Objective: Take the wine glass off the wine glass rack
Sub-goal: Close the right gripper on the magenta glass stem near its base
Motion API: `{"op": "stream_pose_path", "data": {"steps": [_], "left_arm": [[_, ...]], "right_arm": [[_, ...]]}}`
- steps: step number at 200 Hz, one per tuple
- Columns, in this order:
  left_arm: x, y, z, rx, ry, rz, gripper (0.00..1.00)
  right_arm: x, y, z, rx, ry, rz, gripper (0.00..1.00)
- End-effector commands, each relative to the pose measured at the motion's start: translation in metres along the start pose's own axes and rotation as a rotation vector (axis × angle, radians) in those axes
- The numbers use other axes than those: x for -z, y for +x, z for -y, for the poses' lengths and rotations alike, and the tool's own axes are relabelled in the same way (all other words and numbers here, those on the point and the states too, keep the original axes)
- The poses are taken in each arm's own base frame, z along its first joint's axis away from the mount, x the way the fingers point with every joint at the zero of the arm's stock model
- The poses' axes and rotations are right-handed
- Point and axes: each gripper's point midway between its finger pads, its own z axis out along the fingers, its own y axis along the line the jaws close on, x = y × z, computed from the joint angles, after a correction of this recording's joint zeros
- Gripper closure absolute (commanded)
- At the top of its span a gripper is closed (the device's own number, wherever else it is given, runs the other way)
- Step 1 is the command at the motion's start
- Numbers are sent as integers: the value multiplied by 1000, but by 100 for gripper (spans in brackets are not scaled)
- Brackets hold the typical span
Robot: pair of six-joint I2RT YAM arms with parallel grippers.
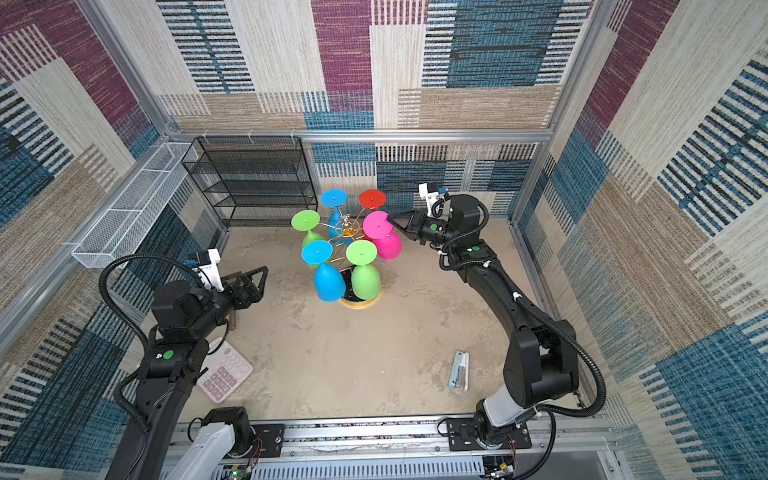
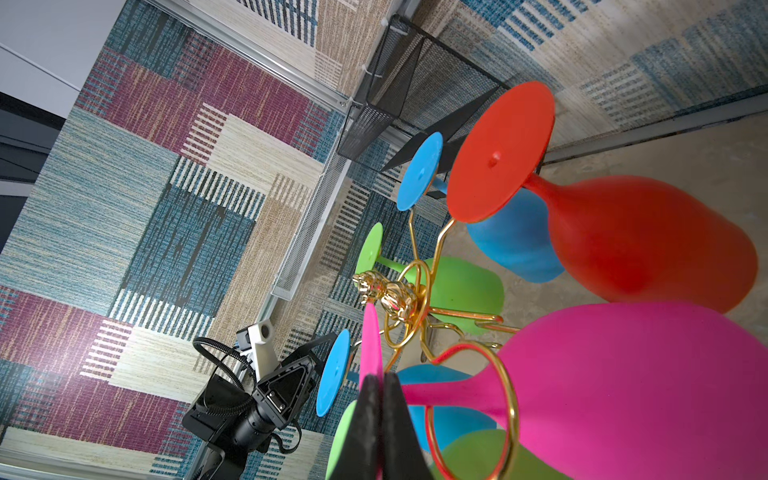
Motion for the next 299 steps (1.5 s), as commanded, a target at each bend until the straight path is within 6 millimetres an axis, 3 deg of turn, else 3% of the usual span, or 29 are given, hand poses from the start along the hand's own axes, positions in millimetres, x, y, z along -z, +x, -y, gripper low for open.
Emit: {"op": "stream_pose_path", "data": {"steps": [1,162,299], "left_arm": [[0,-5,5,14,23,18,8],[0,-3,6,22,35,13,8],[-1,-2,6,23,41,9,8]], "right_arm": [[-4,0,-5,28,-7,-3,100],[-9,-6,-7,40,30,45,100],[-13,11,-1,43,61,9,100]]}}
